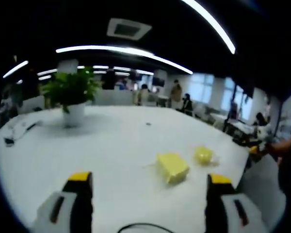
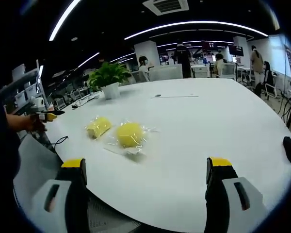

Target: Compare the silicone blocks by pressing each to a similar depth, holding the contact briefly, and releasing to observe deformation and rebound differences across the visible hardness samples.

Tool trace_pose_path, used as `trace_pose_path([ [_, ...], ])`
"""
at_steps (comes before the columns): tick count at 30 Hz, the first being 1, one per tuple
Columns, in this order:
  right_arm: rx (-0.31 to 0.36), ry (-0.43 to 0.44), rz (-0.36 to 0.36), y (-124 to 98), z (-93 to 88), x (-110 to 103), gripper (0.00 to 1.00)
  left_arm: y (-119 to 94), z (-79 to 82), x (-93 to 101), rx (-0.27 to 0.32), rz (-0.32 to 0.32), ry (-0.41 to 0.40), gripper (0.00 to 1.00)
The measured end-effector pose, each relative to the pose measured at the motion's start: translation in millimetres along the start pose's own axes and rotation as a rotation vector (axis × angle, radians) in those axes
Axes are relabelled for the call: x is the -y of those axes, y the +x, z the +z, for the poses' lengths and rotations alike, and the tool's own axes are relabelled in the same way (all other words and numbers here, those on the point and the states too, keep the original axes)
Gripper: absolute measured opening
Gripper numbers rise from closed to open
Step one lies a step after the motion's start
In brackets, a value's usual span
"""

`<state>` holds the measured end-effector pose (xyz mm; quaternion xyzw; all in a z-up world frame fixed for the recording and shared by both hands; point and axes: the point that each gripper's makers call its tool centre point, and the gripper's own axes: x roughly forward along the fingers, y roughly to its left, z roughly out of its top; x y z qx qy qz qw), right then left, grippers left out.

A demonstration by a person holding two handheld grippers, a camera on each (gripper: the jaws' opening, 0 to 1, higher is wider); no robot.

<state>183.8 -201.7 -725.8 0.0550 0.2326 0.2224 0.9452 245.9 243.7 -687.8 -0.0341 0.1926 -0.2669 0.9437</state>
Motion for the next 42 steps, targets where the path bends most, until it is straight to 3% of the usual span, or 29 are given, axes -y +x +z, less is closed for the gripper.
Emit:
trace_pose_path([
  [17,-0.007,-0.011,0.008,4.4,3.1,0.7,0.96,1.2,-4.4,-9.6,-0.012,-0.005,0.009,1.0],
  [42,-0.002,0.001,0.015,7.7,3.6,-2.9,0.96,-0.9,-8.6,-3.5,-0.013,-0.007,0.002,1.0],
])
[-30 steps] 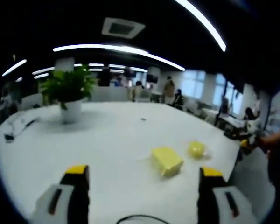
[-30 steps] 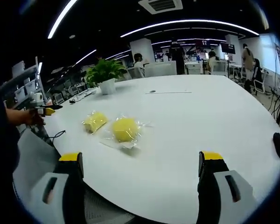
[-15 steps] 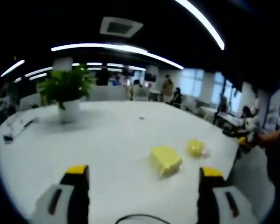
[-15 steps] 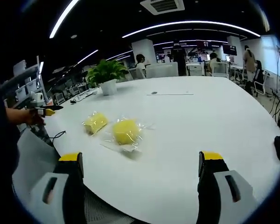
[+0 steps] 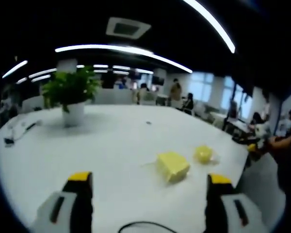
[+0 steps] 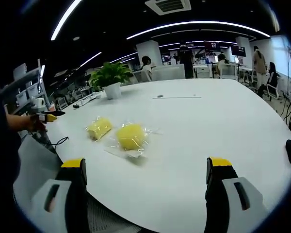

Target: Compare the silicone blocks by pressing each to a similar depth, holding the contact briefly, and releasing to observe deformation and rebound differences across the visible hardness samples.

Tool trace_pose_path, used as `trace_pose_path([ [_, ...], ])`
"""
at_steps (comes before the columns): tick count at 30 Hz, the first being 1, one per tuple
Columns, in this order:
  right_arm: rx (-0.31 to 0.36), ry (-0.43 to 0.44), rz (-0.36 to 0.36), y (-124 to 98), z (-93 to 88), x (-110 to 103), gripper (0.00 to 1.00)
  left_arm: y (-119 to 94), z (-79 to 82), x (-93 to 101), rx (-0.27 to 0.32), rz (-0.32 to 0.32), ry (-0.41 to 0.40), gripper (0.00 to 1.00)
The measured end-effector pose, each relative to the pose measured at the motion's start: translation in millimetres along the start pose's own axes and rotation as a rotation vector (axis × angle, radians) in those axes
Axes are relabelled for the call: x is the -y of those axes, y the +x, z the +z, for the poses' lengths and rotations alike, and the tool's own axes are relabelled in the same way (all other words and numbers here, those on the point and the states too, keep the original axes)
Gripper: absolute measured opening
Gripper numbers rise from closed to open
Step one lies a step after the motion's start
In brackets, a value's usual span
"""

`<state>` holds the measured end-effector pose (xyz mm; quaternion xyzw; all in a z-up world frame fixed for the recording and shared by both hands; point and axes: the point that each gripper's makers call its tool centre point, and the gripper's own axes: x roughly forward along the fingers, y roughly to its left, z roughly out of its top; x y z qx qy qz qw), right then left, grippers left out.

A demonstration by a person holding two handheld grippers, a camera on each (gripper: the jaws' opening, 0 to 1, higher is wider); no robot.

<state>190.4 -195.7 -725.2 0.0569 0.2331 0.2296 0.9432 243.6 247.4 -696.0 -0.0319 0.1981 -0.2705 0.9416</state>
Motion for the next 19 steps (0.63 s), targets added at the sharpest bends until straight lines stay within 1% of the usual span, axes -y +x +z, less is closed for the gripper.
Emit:
trace_pose_path([
  [2,0.006,-0.009,-0.002,0.0,0.5,-0.5,0.96,-0.2,-1.2,0.8,-0.003,-0.001,-0.005,1.0],
  [6,-0.006,-0.006,0.001,-0.3,-3.0,-2.2,0.96,-1.2,-2.4,2.4,-0.004,0.0,-0.008,1.0],
  [10,-0.007,0.001,0.0,-0.5,-3.9,-2.0,0.96,-2.7,-2.3,3.1,-0.004,0.008,0.011,1.0],
  [12,-0.003,0.004,0.001,-0.6,-3.0,-2.5,0.96,-2.4,-1.9,2.2,-0.002,0.008,-0.008,1.0],
  [19,-0.001,0.003,-0.001,-0.6,-1.8,-1.6,0.96,-2.0,-1.7,0.4,0.001,0.013,-0.01,1.0],
])
